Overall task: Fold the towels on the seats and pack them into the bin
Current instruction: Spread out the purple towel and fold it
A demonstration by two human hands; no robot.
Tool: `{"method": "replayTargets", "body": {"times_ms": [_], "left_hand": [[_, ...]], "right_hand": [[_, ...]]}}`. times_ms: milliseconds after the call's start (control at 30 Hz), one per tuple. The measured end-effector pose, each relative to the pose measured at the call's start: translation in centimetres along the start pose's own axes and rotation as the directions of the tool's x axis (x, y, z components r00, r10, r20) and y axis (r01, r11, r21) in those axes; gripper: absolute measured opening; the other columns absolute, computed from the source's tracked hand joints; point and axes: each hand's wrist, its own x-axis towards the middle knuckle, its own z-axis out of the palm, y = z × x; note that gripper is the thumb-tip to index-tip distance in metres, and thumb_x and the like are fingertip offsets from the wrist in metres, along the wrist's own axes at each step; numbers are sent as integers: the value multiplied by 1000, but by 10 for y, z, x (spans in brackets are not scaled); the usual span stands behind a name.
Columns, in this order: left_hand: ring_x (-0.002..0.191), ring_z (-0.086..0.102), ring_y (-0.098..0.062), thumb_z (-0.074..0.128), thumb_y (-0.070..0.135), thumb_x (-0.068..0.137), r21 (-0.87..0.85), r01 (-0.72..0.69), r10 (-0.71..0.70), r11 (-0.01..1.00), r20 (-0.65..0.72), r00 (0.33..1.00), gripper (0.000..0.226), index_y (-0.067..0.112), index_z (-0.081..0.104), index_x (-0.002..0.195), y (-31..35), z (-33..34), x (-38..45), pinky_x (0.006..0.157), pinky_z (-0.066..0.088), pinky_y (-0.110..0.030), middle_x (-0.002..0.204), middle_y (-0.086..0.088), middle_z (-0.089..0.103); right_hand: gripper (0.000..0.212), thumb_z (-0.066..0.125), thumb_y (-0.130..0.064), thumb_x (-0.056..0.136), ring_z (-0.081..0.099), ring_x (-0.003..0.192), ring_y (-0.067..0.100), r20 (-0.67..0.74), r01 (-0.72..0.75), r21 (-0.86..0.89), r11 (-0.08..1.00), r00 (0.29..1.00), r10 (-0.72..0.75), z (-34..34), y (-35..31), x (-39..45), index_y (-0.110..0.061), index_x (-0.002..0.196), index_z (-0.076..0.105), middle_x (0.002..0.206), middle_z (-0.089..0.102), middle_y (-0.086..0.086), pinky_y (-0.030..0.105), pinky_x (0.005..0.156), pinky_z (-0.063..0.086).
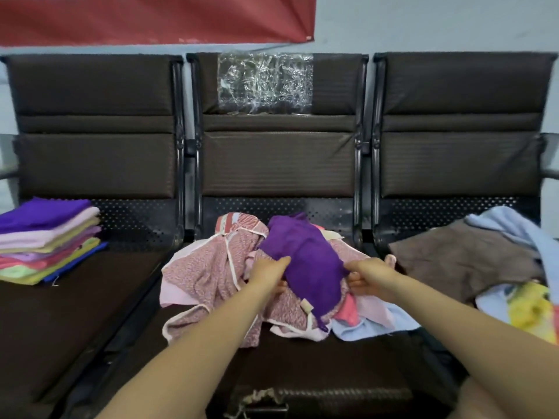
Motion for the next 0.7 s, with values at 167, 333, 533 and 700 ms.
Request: {"method": "replayTargets", "body": {"times_ms": [167, 333, 533, 700], "left_hand": [[68, 53, -12, 56, 24, 95, 11, 37, -38, 999, 218, 975, 17, 18, 49, 80, 0, 11, -5, 56, 44, -22, 81, 0, 56], [61, 52, -15, 40, 14, 99, -403, -57, 59, 914, -7, 998, 16, 14, 56, 98, 18, 5, 5, 49, 40, -22, 80, -4, 58], [49, 61, -13, 41, 9, 97, -520, -63, 49, 852, -40, 998, 21, 13, 61, 92, 35, -48, -21, 40, 45, -16, 62, 0, 66], [72, 66, -18, 47, 25, 99, -328, -136, 117, 935, -77, 990, 21, 16, 65, 102, 22, -90, -42, 58, 54, -22, 84, -5, 71]], "right_hand": [[31, 62, -14, 92, 41, 49, 15, 8, -24, -26, 999, 1000, 24, 0, -2, 18, -7, 65, 51, 47, 47, 3, 25, 52, 38], [26, 63, -14, 91, 43, 42, 9, 65, 183, -45, 982, 982, -180, 13, -14, 19, -10, 68, 54, 56, 51, 3, 18, 41, 33], [6, 63, -15, 92, 50, 59, 14, 237, 483, -266, 835, 872, -429, 30, -5, 9, -19, 95, 60, 76, 55, 5, 19, 44, 38], [16, 56, -20, 97, 58, 69, 19, 187, 270, 97, 958, 941, -284, 56, -4, 7, -9, 109, 53, 86, 59, 12, 24, 54, 51]]}}
